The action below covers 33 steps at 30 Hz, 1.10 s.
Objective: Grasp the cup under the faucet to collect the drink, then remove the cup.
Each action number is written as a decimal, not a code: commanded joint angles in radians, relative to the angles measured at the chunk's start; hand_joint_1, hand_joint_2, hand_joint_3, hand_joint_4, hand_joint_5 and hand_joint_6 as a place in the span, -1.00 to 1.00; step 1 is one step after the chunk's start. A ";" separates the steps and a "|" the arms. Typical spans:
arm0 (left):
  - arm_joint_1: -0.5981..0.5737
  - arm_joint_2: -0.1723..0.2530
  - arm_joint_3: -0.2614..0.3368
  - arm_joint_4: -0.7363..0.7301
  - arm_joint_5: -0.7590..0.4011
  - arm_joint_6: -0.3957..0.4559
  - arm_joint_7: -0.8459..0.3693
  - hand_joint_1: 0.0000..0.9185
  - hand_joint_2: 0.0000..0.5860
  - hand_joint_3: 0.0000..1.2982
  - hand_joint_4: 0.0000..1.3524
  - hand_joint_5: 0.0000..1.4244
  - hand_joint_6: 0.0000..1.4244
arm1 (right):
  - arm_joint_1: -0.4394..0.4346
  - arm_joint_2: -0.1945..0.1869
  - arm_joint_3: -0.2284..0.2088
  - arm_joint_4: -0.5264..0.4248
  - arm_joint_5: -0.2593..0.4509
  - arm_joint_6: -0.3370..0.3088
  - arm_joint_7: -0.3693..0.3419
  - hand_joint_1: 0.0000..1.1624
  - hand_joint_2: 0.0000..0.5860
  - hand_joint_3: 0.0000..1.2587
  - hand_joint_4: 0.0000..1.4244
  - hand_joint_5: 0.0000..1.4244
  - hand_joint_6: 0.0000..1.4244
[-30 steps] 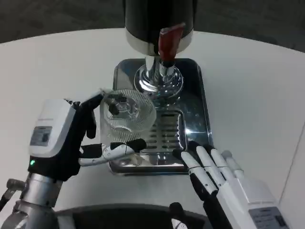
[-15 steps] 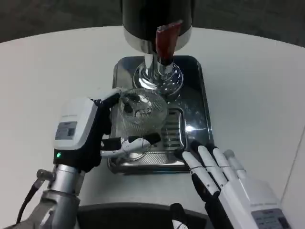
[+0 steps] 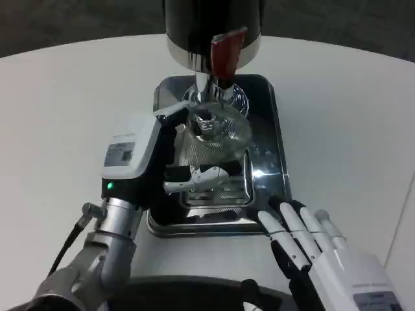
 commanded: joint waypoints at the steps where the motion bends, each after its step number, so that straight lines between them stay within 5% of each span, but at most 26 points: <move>1: -0.029 -0.011 -0.028 0.041 -0.020 0.005 -0.011 0.10 -0.63 0.50 0.60 0.66 0.82 | 0.026 0.006 -0.005 -0.016 0.003 -0.006 -0.019 -0.43 0.77 -0.80 -0.96 -0.96 -0.94; 11: -0.016 0.012 -0.066 0.051 -0.041 0.016 -0.033 0.07 -0.76 0.40 0.43 0.57 0.68 | 0.030 0.028 -0.002 -0.015 0.018 0.002 -0.009 -0.45 0.78 -0.77 -0.94 -0.93 -0.90; 21: 0.007 0.034 -0.060 0.034 -0.084 -0.017 -0.068 -0.38 -0.73 -0.39 -0.42 -0.04 -0.08 | 0.045 0.049 -0.002 -0.016 0.032 0.008 0.002 -0.43 0.76 -0.75 -0.93 -0.92 -0.89; 33: 0.045 0.043 -0.032 -0.008 -0.129 -0.045 -0.083 -0.82 -1.00 -0.79 -0.75 -0.23 -0.36 | 0.072 0.045 -0.012 -0.033 0.045 0.005 -0.001 -0.42 0.77 -0.74 -0.92 -0.91 -0.89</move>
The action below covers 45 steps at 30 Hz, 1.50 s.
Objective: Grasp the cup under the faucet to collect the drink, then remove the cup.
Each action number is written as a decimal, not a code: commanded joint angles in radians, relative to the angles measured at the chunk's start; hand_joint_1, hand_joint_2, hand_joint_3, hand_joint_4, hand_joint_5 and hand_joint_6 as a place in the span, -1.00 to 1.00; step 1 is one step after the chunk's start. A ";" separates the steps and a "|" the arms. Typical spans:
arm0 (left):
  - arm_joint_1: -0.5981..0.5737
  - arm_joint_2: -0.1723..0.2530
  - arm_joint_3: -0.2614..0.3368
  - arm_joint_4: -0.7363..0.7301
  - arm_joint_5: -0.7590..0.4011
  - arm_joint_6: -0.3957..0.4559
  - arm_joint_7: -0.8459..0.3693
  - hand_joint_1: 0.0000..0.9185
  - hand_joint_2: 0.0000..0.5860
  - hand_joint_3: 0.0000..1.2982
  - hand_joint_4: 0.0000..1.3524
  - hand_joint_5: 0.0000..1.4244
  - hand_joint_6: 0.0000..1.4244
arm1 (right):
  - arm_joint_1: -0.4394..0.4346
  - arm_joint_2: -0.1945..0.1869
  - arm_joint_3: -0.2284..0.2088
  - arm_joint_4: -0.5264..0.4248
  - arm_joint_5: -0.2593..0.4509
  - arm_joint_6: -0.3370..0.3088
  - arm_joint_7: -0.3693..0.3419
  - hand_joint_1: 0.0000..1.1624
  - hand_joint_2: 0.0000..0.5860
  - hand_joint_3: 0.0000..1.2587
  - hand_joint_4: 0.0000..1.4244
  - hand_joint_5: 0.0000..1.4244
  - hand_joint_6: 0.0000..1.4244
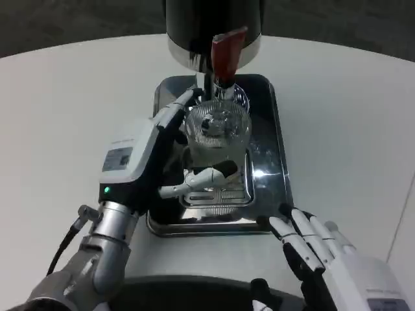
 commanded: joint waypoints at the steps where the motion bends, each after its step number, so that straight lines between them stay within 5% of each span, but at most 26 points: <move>1: 0.043 0.018 0.019 -0.033 -0.044 -0.031 -0.021 -0.88 -1.00 -0.79 -0.76 -0.24 -0.41 | 0.018 0.002 -0.005 -0.015 0.006 0.002 0.000 -0.42 0.77 -0.74 -0.92 -0.91 -0.89; 7: 0.161 0.055 0.094 -0.192 -0.140 -0.089 -0.074 -1.00 -1.00 -0.80 -0.77 -0.29 -0.47 | 0.017 0.001 -0.004 -0.005 0.014 0.001 0.000 -0.43 0.77 -0.74 -0.92 -0.91 -0.88; 12: 0.321 0.092 0.214 -0.461 -0.279 -0.067 -0.200 -1.00 -0.93 -0.88 -0.86 -0.45 -0.60 | -0.003 0.008 -0.001 0.008 0.017 0.009 0.011 -0.42 0.76 -0.74 -0.92 -0.91 -0.88; 19: 0.408 0.143 0.343 -0.732 -0.646 -0.047 -0.555 -1.00 -0.75 -1.00 -1.00 -0.92 -0.97 | -0.036 0.015 0.007 0.027 0.017 0.017 0.023 -0.42 0.76 -0.75 -0.92 -0.91 -0.88; 28: 0.351 0.255 0.437 -0.988 -1.043 0.126 -1.019 -1.00 -0.53 -1.00 -1.00 -1.00 -1.00 | -0.049 0.020 0.016 0.031 0.018 0.028 0.029 -0.43 0.78 -0.75 -0.91 -0.91 -0.88; 32: 0.277 0.261 0.472 -1.049 -1.222 0.258 -1.183 -1.00 -0.47 -1.00 -1.00 -1.00 -1.00 | -0.051 0.013 0.016 0.024 0.008 0.022 0.027 -0.42 0.76 -0.75 -0.90 -0.90 -0.88; 40: 0.130 0.267 0.507 -1.044 -1.250 0.393 -1.347 -1.00 -0.34 -1.00 -1.00 -1.00 -1.00 | -0.033 0.009 0.018 0.008 0.006 0.019 0.023 -0.41 0.76 -0.75 -0.88 -0.87 -0.87; 45: 0.059 0.244 0.465 -0.989 -1.215 0.470 -1.408 -1.00 -0.40 -1.00 -1.00 -1.00 -1.00 | -0.022 0.004 0.016 -0.003 0.002 0.012 0.014 -0.41 0.76 -0.75 -0.86 -0.85 -0.85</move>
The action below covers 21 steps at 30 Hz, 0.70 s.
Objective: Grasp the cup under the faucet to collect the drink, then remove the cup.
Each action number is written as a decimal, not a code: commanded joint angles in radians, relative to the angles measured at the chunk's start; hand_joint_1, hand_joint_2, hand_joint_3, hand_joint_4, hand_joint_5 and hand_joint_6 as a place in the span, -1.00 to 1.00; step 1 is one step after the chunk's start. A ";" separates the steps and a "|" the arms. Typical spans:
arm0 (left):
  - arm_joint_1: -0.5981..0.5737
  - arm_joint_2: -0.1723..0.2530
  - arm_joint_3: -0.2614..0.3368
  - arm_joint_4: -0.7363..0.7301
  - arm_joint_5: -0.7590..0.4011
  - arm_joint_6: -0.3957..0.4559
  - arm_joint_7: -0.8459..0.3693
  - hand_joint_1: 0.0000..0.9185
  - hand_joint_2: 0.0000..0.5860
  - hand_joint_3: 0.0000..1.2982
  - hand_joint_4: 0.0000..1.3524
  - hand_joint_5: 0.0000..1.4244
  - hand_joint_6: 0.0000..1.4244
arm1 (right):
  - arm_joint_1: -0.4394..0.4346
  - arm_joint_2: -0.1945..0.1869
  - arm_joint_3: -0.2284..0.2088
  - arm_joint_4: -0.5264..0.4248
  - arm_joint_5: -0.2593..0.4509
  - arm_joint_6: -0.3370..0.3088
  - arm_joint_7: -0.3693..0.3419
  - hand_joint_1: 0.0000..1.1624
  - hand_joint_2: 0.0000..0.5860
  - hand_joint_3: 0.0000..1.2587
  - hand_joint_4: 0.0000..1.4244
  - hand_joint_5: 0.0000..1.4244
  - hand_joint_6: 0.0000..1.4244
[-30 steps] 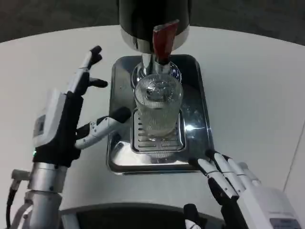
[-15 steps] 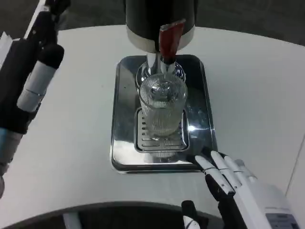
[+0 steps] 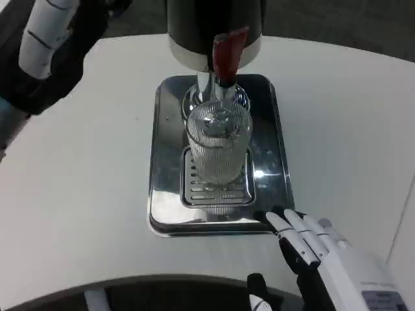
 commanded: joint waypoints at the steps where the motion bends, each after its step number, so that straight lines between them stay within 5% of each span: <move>1: -0.060 -0.020 -0.034 0.047 0.035 0.064 -0.057 -1.00 -0.41 -1.00 -1.00 -1.00 -1.00 | 0.025 0.006 0.012 -0.018 -0.001 -0.007 -0.011 -0.41 0.76 -0.75 -0.85 -0.85 -0.85; 21: -0.134 -0.135 -0.125 0.160 0.172 0.116 -0.179 -1.00 -0.49 -1.00 -1.00 -0.99 -0.99 | 0.054 0.011 0.001 -0.037 0.015 -0.002 -0.019 -0.38 0.77 -0.72 -0.82 -0.83 -0.80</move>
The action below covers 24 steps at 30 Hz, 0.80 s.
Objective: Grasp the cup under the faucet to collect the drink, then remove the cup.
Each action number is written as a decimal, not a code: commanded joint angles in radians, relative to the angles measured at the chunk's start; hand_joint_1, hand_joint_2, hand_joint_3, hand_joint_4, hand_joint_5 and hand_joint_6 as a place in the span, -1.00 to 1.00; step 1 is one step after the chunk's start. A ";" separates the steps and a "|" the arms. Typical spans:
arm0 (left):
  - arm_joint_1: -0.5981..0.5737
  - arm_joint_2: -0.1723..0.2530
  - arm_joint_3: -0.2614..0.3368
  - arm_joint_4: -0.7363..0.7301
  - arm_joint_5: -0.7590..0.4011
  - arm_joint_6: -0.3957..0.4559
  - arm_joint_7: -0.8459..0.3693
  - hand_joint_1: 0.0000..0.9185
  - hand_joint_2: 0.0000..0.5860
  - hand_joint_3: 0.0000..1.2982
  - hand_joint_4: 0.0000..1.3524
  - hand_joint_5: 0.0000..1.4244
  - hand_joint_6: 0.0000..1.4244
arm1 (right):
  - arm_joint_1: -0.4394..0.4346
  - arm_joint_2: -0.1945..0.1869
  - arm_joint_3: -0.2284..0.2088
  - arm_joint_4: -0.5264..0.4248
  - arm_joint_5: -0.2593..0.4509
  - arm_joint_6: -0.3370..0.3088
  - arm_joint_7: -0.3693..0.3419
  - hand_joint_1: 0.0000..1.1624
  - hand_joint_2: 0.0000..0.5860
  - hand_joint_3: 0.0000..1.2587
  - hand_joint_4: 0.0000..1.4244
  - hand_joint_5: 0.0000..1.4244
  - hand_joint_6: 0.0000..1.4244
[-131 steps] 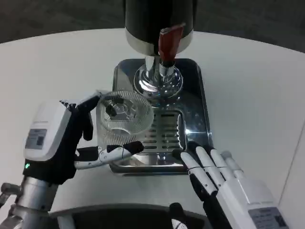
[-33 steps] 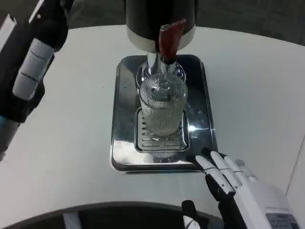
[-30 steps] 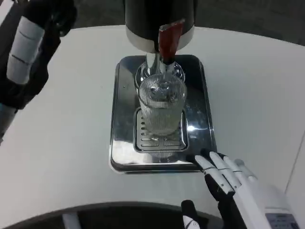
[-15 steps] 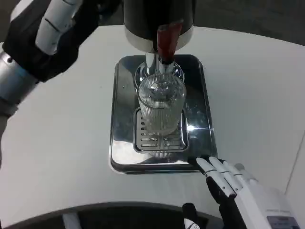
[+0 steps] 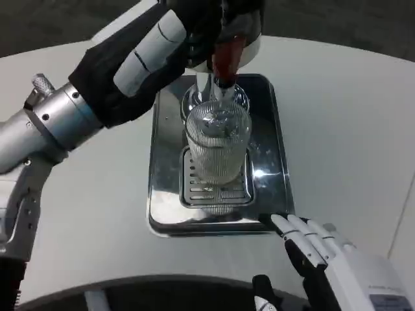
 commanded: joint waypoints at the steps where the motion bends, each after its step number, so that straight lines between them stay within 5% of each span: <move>1: -0.018 -0.012 -0.019 0.010 0.037 -0.001 -0.025 -1.00 -0.49 -1.00 -1.00 -0.99 -0.99 | 0.020 0.010 0.000 -0.015 0.009 -0.001 -0.010 -0.38 0.76 -0.72 -0.82 -0.83 -0.80; 8: -0.007 -0.004 -0.038 -0.019 0.093 -0.045 -0.046 -1.00 -0.49 -1.00 -1.00 -0.96 -0.96 | 0.019 0.014 0.002 -0.011 0.014 0.001 -0.009 -0.37 0.77 -0.72 -0.82 -0.83 -0.80; 24: 0.040 0.099 -0.079 -0.080 0.401 -0.410 0.020 -1.00 -0.50 -1.00 -1.00 -0.94 -0.95 | -0.015 0.038 0.018 0.018 0.017 0.032 0.013 -0.34 0.76 -0.73 -0.81 -0.81 -0.76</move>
